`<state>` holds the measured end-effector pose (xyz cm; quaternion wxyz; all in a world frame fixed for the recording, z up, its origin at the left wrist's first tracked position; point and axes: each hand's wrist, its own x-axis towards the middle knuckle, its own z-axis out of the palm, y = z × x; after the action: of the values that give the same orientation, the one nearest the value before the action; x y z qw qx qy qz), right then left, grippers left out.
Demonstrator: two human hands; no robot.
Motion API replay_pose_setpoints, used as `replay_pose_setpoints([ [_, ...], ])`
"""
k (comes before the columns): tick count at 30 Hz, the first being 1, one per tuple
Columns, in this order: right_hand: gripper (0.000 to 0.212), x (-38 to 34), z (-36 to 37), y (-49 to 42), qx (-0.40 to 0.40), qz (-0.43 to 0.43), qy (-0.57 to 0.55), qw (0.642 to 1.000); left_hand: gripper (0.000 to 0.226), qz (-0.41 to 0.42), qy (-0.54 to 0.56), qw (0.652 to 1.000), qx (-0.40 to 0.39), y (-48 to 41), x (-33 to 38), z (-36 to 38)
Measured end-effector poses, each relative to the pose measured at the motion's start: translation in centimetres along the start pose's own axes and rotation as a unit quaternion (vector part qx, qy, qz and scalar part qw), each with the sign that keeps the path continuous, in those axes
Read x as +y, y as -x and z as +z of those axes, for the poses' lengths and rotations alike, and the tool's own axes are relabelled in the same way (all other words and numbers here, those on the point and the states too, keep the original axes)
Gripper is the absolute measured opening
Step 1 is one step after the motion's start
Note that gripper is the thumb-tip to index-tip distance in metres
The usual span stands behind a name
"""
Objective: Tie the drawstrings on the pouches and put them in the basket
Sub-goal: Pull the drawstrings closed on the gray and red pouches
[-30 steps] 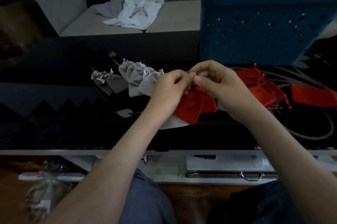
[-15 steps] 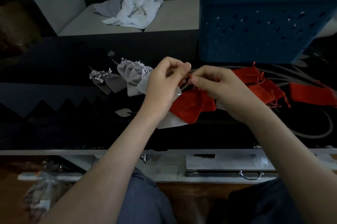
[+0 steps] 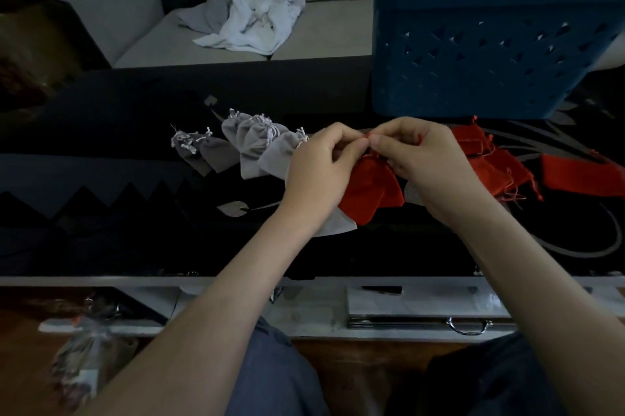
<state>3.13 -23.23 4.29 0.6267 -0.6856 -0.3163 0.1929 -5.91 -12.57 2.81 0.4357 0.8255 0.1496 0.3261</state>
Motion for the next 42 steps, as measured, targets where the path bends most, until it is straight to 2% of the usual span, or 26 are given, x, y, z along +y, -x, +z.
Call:
replay_pose_setpoints([
  [5,0.009,0.2,0.0,-0.1,0.031,0.014,0.012,0.999,0.013,-0.039,0.000,0.999,0.015,0.0,0.0,0.3],
  [8,0.011,0.1,0.2,0.2,0.011,0.041,-0.031,0.999,0.010,-0.020,-0.055,0.998,-0.004,0.1,-0.2,0.6],
  [12,0.015,-0.5,0.5,0.9,-0.015,0.054,-0.104,0.993,0.019,-0.006,-0.077,0.997,-0.004,0.1,-0.2,0.9],
  [17,0.020,-0.7,0.7,1.1,-0.053,0.057,-0.140,0.987,0.023,-0.052,0.007,0.999,0.000,0.0,-0.2,0.3],
  [21,0.018,-0.5,0.4,1.0,-0.068,0.039,-0.178,0.981,0.007,-0.020,0.070,0.997,0.011,0.3,0.4,0.3],
  [26,0.020,-0.3,0.3,0.8,-0.090,0.026,-0.196,0.976,0.011,0.045,0.027,0.999,0.004,0.2,0.0,0.4],
  [32,0.016,-0.3,-0.2,0.6,-0.118,0.029,-0.237,0.964,0.010,0.053,0.037,0.998,-0.025,0.1,0.2,0.1],
  [36,0.013,-0.3,-0.4,0.6,-0.121,0.037,-0.276,0.953,0.010,0.003,0.095,0.993,-0.072,0.3,0.7,0.1],
  [40,0.011,0.0,-0.2,0.5,-0.137,0.035,-0.252,0.957,0.009,-0.078,0.220,0.966,-0.114,0.5,0.6,0.2],
  [42,0.010,0.2,-0.1,0.5,-0.150,0.029,-0.237,0.959,0.008,-0.101,0.242,0.958,-0.120,0.4,0.4,0.1],
])
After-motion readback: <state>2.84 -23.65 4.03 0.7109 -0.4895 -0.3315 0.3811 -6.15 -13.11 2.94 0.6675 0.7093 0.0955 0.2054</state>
